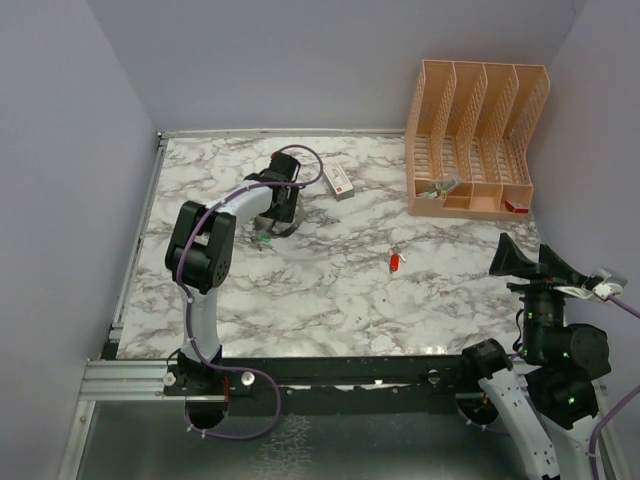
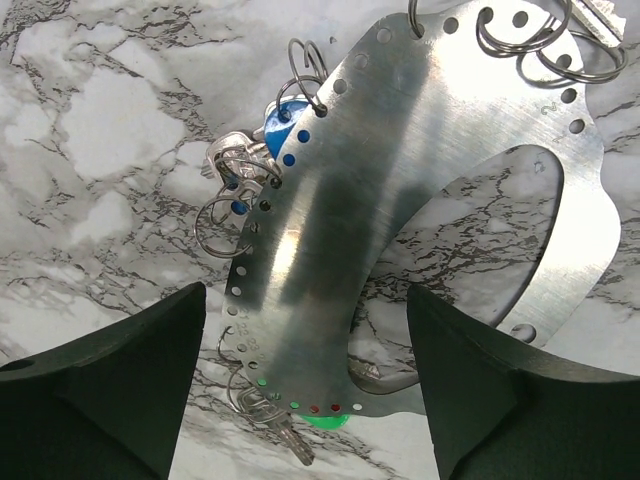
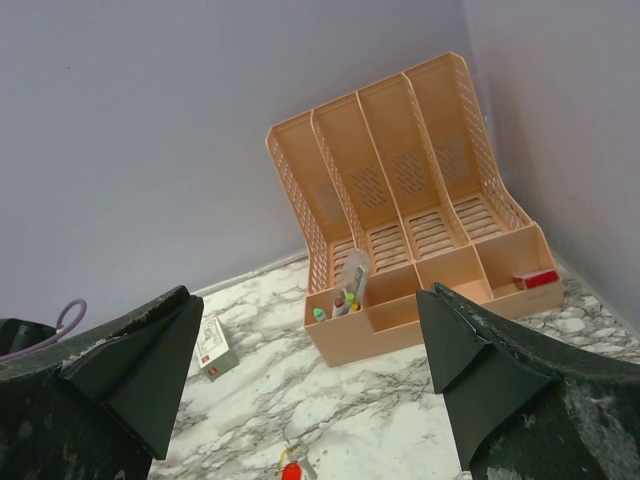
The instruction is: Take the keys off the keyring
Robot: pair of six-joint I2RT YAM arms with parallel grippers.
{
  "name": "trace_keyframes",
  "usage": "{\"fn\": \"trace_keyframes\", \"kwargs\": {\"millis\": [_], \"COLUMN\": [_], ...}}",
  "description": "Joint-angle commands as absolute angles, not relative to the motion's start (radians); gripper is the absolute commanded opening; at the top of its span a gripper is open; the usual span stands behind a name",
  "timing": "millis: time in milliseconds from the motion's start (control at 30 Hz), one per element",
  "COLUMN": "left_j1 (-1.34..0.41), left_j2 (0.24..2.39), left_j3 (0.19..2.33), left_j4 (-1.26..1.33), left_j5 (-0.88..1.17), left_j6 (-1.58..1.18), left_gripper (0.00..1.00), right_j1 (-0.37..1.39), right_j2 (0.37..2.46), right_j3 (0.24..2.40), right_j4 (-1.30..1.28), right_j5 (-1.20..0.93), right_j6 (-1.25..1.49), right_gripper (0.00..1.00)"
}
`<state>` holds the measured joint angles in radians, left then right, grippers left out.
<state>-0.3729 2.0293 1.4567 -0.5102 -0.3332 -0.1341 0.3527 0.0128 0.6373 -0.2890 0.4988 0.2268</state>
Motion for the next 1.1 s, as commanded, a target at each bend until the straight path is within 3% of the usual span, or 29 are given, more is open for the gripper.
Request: {"fn": "trace_keyframes", "kwargs": {"millis": [0,500,867,1067], "left_j1": [-0.353,-0.231,-0.181,-0.181], "left_j2": [2.053,2.042,2.007,1.982], "left_j3": [1.441,1.439,1.417,1.384], "left_j4": [-0.505,-0.511,-0.517,-0.515], "left_j5": [-0.293,-0.184,-0.065,-0.048], "left_j6": [-0.134,-0.147,-0.166,-0.166], "left_gripper": [0.80,0.61,0.41,0.37], "right_j1": [0.359,0.359,0.359,0.358], "right_j2": [-0.032,-0.040,-0.050,-0.061], "right_j3": [0.627,0.627,0.628,0.631], "right_j4": [-0.284,-0.286,-0.292,-0.302], "right_j5": [0.520,0.523,0.519,0.516], "right_j6": [0.213,0.215,0.219,0.224], "right_gripper": [1.00,1.00,1.00,1.00]}}
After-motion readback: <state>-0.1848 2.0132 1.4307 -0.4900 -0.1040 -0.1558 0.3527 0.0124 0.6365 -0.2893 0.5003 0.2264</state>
